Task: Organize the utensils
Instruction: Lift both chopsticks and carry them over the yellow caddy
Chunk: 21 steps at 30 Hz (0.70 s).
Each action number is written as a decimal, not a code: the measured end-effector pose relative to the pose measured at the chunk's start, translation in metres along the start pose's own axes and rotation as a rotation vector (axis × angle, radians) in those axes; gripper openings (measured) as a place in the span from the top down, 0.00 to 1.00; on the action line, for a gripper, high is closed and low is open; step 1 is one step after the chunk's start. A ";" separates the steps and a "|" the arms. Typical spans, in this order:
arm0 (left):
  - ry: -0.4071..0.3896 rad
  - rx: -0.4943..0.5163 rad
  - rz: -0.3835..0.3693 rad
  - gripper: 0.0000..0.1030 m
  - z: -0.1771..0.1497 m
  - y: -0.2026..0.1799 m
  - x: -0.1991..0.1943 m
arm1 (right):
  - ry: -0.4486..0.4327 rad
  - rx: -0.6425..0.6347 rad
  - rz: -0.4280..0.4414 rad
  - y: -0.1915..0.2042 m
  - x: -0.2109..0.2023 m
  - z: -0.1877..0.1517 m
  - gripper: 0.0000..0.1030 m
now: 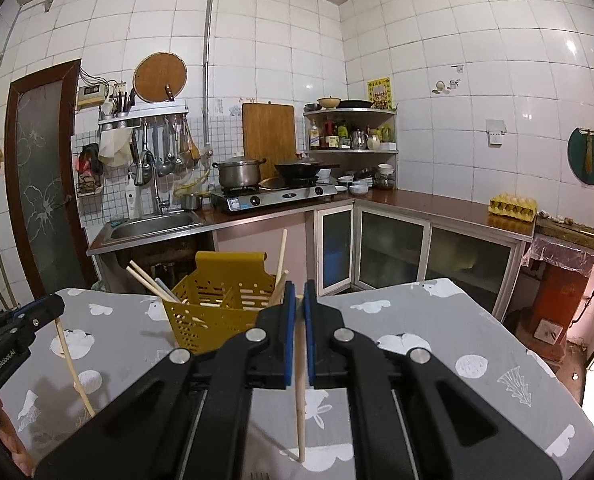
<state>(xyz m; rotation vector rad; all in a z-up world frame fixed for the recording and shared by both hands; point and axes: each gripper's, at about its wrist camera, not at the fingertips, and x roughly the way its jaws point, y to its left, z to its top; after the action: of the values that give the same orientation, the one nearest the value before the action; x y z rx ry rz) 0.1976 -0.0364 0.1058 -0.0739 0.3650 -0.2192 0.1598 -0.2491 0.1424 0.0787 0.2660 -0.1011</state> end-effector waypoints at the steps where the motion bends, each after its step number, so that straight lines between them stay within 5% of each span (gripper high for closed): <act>1: -0.001 0.001 0.001 0.97 0.002 0.000 0.001 | 0.001 0.002 0.003 0.000 0.002 0.001 0.95; 21: -0.063 0.022 -0.039 0.97 0.056 -0.015 0.020 | -0.017 0.000 0.028 0.011 0.022 0.044 0.95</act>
<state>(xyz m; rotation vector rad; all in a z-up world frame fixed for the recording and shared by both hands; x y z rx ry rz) 0.2331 -0.0538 0.1523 -0.0662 0.2981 -0.2591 0.1932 -0.2447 0.1800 0.0819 0.2480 -0.0741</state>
